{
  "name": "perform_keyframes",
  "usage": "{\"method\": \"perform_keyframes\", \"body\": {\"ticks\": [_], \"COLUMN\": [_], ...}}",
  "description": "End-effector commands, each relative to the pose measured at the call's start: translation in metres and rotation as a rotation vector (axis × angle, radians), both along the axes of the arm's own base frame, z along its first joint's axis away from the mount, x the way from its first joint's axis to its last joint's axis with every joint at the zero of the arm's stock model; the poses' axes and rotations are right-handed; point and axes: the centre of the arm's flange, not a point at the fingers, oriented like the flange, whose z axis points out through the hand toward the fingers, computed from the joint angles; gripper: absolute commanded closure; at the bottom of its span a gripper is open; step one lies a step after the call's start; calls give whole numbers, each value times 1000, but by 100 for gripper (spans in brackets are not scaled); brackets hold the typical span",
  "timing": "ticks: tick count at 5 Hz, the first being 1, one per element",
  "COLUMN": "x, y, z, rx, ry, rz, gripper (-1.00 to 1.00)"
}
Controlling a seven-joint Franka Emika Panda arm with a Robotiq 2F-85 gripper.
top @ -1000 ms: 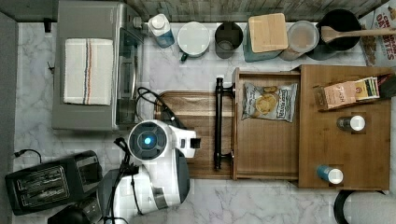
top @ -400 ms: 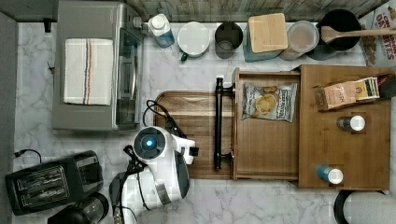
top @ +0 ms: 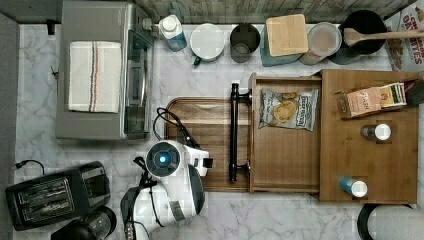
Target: Place the butter on the board.
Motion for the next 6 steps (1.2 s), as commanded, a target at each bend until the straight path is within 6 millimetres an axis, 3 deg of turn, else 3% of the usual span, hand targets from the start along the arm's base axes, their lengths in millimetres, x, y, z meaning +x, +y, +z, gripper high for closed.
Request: {"method": "perform_keyframes", "body": {"ticks": [1, 4, 5, 6], "x": [14, 8, 4, 10], "y": [-2, -6, -9, -10], "z": [16, -3, -5, -1], "rx": [49, 31, 31, 42], "ry": [-16, 45, 18, 41], "rz": [-28, -19, -13, -34], "gripper": [100, 100, -100, -100]}}
